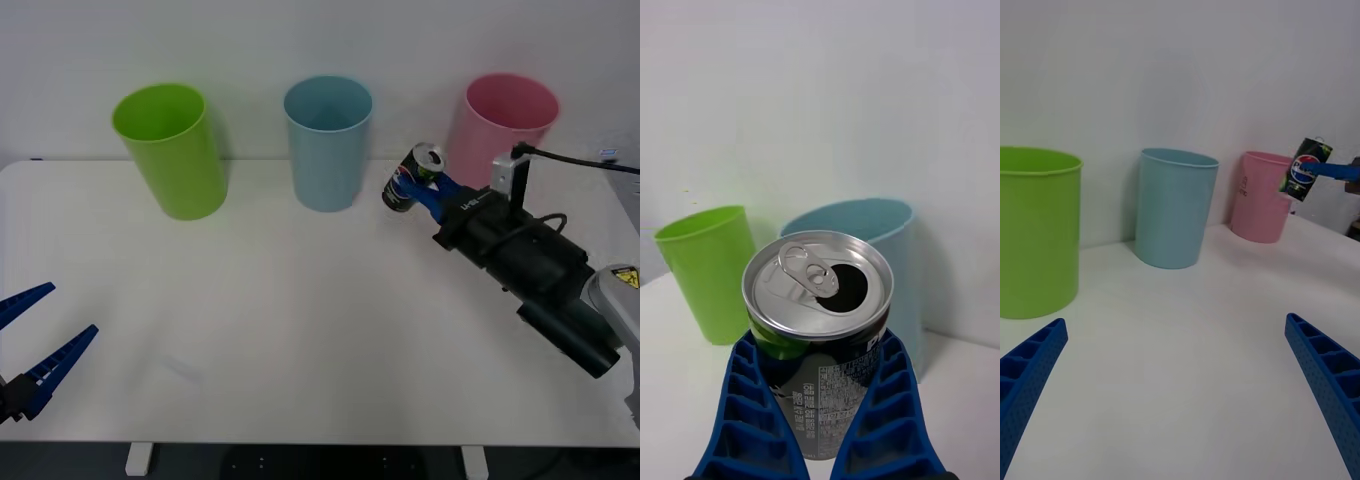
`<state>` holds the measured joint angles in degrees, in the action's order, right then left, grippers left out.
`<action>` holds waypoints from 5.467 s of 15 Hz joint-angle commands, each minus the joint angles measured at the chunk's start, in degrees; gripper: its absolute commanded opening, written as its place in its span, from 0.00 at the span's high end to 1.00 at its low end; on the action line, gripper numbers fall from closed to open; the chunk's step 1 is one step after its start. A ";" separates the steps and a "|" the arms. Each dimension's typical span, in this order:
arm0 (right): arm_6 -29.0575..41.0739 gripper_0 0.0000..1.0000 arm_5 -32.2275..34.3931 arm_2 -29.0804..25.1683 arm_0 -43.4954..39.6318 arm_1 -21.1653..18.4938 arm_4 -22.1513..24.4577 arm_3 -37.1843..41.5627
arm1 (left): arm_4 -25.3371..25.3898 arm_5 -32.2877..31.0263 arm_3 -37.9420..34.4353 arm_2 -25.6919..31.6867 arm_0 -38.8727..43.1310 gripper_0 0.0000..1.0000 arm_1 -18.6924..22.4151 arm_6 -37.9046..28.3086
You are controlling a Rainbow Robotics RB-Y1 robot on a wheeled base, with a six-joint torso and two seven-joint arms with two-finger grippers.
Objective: Grasp the object on the table and drop it into the matching bin: aluminum can to the light blue bin, PET bottle to the pink bin.
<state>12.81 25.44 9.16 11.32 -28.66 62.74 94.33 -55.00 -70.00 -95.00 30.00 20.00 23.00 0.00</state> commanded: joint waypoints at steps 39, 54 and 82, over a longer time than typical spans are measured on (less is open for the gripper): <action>6.88 0.84 -0.39 3.14 51.35 12.05 15.92 -52.05 | 0.00 0.00 0.00 0.00 0.00 0.00 0.00 0.00; 5.30 0.00 2.51 3.14 47.22 8.62 11.44 -47.22 | 0.00 0.00 0.00 0.00 0.00 0.00 0.00 0.00; -18.08 0.00 27.47 -19.89 -2.18 -9.31 2.03 -15.75 | 0.00 0.00 0.00 0.00 0.00 0.00 0.00 0.00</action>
<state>-5.18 51.50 -9.65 10.10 -37.97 64.77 78.58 -55.00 -70.00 -95.00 30.00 20.00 23.00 0.00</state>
